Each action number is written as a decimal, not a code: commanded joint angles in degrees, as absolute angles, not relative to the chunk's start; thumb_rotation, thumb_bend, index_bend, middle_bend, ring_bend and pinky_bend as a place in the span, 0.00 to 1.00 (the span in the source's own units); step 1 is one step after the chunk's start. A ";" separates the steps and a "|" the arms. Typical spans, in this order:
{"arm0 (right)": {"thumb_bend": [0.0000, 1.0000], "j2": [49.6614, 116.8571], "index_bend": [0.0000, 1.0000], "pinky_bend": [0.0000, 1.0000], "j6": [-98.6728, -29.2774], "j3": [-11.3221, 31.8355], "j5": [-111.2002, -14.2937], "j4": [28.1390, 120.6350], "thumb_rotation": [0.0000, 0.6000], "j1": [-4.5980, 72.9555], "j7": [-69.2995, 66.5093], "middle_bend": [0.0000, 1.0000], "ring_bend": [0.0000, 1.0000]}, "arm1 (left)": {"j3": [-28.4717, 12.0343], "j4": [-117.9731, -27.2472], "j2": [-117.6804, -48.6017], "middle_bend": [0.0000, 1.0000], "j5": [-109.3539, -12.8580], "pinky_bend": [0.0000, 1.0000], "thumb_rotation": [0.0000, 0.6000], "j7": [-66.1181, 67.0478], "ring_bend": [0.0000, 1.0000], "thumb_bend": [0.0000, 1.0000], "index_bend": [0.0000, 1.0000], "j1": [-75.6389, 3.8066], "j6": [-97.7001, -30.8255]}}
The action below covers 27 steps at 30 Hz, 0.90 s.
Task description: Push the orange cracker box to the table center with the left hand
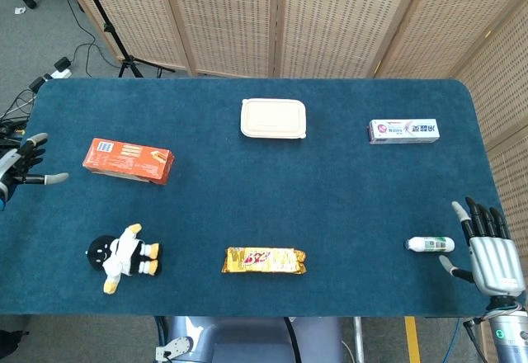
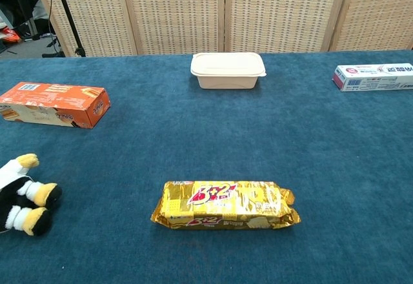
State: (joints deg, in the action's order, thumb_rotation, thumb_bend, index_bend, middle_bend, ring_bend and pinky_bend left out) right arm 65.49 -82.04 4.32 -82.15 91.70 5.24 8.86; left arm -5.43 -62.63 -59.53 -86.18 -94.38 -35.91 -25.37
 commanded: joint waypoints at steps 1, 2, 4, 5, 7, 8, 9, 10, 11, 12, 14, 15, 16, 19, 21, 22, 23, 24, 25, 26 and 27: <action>0.25 65.52 0.05 0.04 -81.87 4.40 -81.91 91.63 1.00 5.33 8.97 0.00 0.00 | -4.21 -59.70 -62.24 0.00 -86.71 0.03 1.00 -95.01 0.00 0.12 0.00 -37.71 -23.62; 0.25 65.54 0.05 0.04 -81.90 4.44 -81.87 91.61 1.00 5.35 9.04 0.00 0.00 | -3.95 -59.18 -62.71 0.00 -86.82 0.03 1.00 -95.04 0.00 0.12 0.00 -38.06 -23.31; 0.25 65.59 0.05 0.04 -81.91 4.47 -81.80 91.55 1.00 5.36 9.12 0.00 0.00 | -3.54 -58.32 -63.45 0.00 -87.01 0.03 1.00 -95.03 0.00 0.12 0.00 -38.60 -22.87; 0.25 65.60 0.05 0.04 -81.90 4.47 -81.78 91.54 1.00 5.36 9.13 0.00 0.00 | -3.42 -57.95 -63.75 0.00 -87.02 0.03 1.00 -95.02 0.00 0.12 0.00 -38.79 -22.72; 0.25 65.64 0.05 0.04 -81.82 4.46 -81.73 91.51 1.00 5.40 9.16 0.00 0.00 | -3.20 -57.06 -64.45 0.00 -86.89 0.03 1.00 -94.89 0.00 0.12 0.00 -39.21 -22.41; 0.25 65.66 0.05 0.04 -81.78 4.47 -81.69 91.49 1.00 5.42 9.19 0.00 0.00 | -3.14 -56.76 -64.70 0.00 -86.81 0.03 1.00 -94.85 0.00 0.12 0.00 -39.34 -22.33; 0.25 65.69 0.05 0.04 -81.72 4.47 -81.62 91.46 1.00 5.44 9.25 0.00 0.00 | -3.09 -56.39 -65.03 0.00 -86.66 0.03 1.00 -94.86 0.00 0.12 0.00 -39.50 -22.31; 0.25 65.71 0.05 0.04 -81.67 4.47 -81.58 91.45 1.00 5.46 9.28 0.00 0.00 | -3.08 -56.16 -65.23 0.00 -86.53 0.03 1.00 -94.92 0.00 0.12 0.00 -39.58 -22.31; 0.25 65.72 0.05 0.04 -81.59 4.47 -81.52 91.44 1.00 5.48 9.31 0.00 0.00 | -3.05 -55.82 -65.51 0.00 -86.32 0.03 1.00 -95.00 0.00 0.12 0.00 -39.70 -22.26; 0.25 65.74 0.05 0.04 -81.56 4.48 -81.49 91.43 1.00 5.50 9.32 0.00 0.00 | -3.02 -55.56 -65.73 0.00 -86.22 0.03 1.00 -95.02 0.00 0.12 0.00 -39.79 -22.20; 0.25 65.77 0.05 0.04 -81.51 4.49 -81.41 91.40 1.00 5.52 9.34 0.00 0.00 | -2.84 -54.85 -66.26 0.00 -86.08 0.03 1.00 -95.04 0.00 0.12 0.00 -40.06 -21.90; 0.25 65.79 0.05 0.04 -81.48 4.48 -81.37 91.38 1.00 5.53 9.36 0.00 0.00 | -2.75 -54.49 -66.49 0.00 -86.02 0.03 1.00 -95.04 0.00 0.12 0.00 -40.19 -21.69; 0.25 65.82 0.05 0.04 -81.43 4.46 -81.31 91.37 1.00 5.53 9.41 0.00 0.00 | -2.68 -53.89 -66.88 0.00 -85.92 0.03 1.00 -95.06 0.00 0.12 0.00 -40.42 -21.37; 0.25 65.89 0.05 0.04 -81.38 4.42 -81.25 91.37 1.00 5.54 9.64 0.00 0.00 | -2.50 -52.59 -67.76 0.00 -85.70 0.03 1.00 -95.12 0.00 0.12 0.00 -40.86 -20.74; 0.25 66.01 0.05 0.04 -81.26 4.43 -81.17 91.39 1.00 5.63 9.89 0.00 0.00 | -2.53 -51.13 -68.88 0.00 -85.31 0.03 1.00 -95.33 0.00 0.12 0.00 -41.34 -19.98; 0.25 66.06 0.05 0.04 -81.19 4.46 -81.09 91.37 1.00 5.67 9.98 0.00 0.00 | -2.50 -50.53 -69.36 0.00 -85.19 0.03 1.00 -95.33 0.00 0.12 0.00 -41.49 -19.76; 0.25 66.10 0.05 0.04 -81.11 4.47 -81.01 91.35 1.00 5.71 10.07 0.00 0.00 | -2.47 -50.03 -69.78 0.00 -85.11 0.03 1.00 -95.34 0.00 0.12 0.00 -41.61 -19.57; 0.25 66.14 0.05 0.04 -81.02 4.49 -80.88 91.32 1.00 5.75 10.18 0.00 0.00 | -2.42 -49.57 -70.26 0.00 -85.06 0.03 1.00 -95.41 0.00 0.12 0.00 -41.77 -19.38; 0.25 66.17 0.05 0.04 -80.95 4.52 -80.77 91.28 1.00 5.78 10.27 0.00 0.00 | -2.40 -49.25 -70.63 0.00 -85.03 0.03 1.00 -95.51 0.00 0.12 0.00 -41.88 -19.28; 0.25 66.19 0.05 0.04 -80.88 4.54 -80.66 91.24 1.00 5.80 10.32 0.00 0.00 | -2.35 -48.92 -71.00 0.00 -85.04 0.03 1.00 -95.57 0.00 0.12 0.00 -41.97 -19.21; 0.25 66.22 0.05 0.04 -80.76 4.55 -80.52 91.21 1.00 5.83 10.35 0.00 0.00 | -2.25 -48.55 -71.53 0.00 -85.12 0.03 1.00 -95.61 0.00 0.12 0.00 -42.08 -19.21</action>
State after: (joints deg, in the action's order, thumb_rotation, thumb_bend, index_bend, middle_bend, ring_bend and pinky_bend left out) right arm 66.20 -80.81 4.53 -80.57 91.23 5.81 10.32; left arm -2.35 -48.85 -71.15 -85.13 -95.50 -41.89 -19.33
